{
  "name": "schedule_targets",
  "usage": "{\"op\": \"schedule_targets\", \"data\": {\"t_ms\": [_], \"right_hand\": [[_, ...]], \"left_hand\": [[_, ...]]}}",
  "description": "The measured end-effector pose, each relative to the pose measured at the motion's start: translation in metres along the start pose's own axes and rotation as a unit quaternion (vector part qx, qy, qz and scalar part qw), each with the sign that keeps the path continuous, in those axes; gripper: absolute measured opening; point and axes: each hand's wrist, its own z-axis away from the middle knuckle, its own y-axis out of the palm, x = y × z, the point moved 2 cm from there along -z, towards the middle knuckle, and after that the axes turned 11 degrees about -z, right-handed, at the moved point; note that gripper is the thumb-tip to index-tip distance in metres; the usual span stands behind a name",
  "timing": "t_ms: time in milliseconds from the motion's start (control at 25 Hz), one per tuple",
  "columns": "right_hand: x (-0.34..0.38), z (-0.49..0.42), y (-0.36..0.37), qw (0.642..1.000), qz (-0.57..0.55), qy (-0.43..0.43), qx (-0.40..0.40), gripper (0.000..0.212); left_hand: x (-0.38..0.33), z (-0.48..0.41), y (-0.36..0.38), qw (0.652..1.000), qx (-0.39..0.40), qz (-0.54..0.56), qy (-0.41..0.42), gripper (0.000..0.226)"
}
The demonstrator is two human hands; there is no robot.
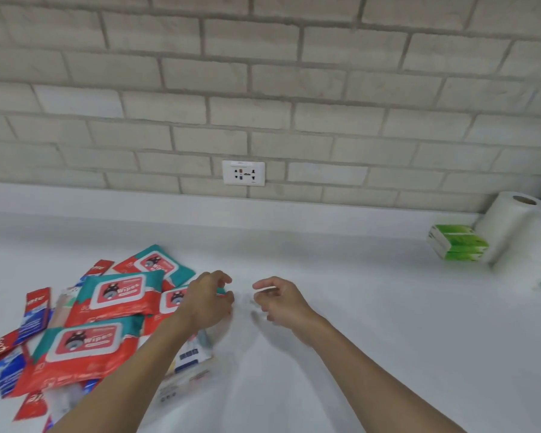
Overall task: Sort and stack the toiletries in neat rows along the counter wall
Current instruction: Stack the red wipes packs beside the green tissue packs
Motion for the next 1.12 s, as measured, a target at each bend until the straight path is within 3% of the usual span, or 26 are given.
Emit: {"op": "schedule_targets", "data": {"t_ms": [320,600,880,1120], "right_hand": [[-0.010,-0.022,0.081,0.988,-0.097,0.121,-0.026,0.036],[-0.015,-0.035,0.100,0.958,-0.219,0.185,-0.029,0.024],[-0.020,-0.045,0.107,0.960,-0.202,0.187,-0.049,0.047],[-0.018,-0.043,0.112,0.947,-0.265,0.178,-0.049,0.045]], "left_hand": [[0.066,0.017,-0.018,0.997,0.018,-0.025,-0.064,0.042],[0.072,0.024,-0.018,0.998,0.016,-0.012,-0.055,0.045],[0.071,0.029,-0.019,0.999,0.016,0.020,-0.047,0.043],[0.066,0.036,-0.020,0.998,0.007,0.061,-0.024,0.035]]}}
